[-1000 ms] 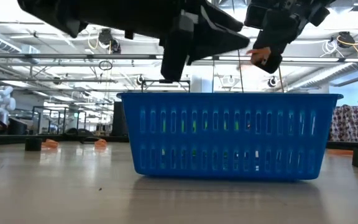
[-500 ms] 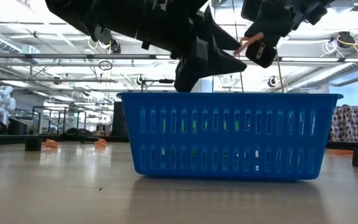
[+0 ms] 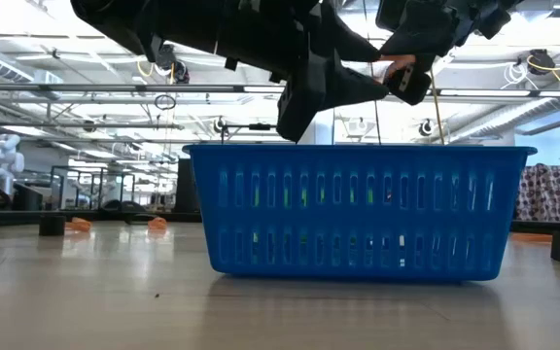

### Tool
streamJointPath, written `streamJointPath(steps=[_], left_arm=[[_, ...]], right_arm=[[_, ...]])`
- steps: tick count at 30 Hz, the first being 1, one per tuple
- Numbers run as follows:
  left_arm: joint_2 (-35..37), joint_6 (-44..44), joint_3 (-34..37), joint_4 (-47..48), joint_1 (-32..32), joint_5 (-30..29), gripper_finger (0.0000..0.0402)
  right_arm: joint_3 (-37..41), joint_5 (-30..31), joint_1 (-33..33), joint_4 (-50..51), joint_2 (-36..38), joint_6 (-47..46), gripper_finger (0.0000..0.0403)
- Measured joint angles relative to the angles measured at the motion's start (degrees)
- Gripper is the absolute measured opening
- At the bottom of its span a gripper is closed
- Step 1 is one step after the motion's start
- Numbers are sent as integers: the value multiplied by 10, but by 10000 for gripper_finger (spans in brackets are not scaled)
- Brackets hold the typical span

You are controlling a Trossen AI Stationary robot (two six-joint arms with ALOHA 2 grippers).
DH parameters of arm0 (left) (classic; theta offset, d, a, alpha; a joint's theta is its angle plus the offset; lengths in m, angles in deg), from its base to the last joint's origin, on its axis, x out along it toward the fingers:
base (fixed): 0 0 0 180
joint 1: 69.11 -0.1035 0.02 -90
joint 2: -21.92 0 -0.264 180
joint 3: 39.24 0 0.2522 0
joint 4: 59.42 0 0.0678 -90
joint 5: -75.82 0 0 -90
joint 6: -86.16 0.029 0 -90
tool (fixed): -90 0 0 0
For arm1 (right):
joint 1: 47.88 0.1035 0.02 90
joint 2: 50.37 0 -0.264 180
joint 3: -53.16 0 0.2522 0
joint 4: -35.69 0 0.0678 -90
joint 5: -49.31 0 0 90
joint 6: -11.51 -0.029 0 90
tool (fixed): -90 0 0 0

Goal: Sort rubber bands into baskets
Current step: Put the orange rubberband into the red bin

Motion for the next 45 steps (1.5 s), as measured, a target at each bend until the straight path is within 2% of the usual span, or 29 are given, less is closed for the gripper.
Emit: streamJointPath(steps=[5, 9, 12, 19, 24, 31, 36, 40, 43, 45], left_arm=[[0, 58, 0, -10, 0, 0, 258], [0, 59, 0, -9, -7, -1, 256], [0, 58, 0, -9, -10, -2, 235], [0, 58, 0, -9, -11, -9, 108], [0, 73, 0, -15, -1, -46, 13], [1, 84, 0, -54, 7, -111, 5], [3, 120, 0, -57, 31, -162, 3], [15, 91, 0, -56, 48, -220, 2], [30, 87, 0, -7, 69, -280, 2], [47, 83, 0, 41, 88, -340, 2]], right_arm=[[0, 0, 0, 0, 0, 0, 0], [0, 0, 0, -1, 0, 1, 0], [0, 0, 0, -4, 0, 2, 0], [0, 0, 0, -31, 0, 13, 0], [0, 0, 0, -10, 0, 18, 0], [0, -1, 0, 4, 0, 7, 0], [0, 0, -1, 30, 0, 43, 3], [0, 16, -1, 34, 0, 62, 32], [0, 19, -1, 35, 0, 63, 66], [0, 24, 2, 36, 0, 63, 88]])
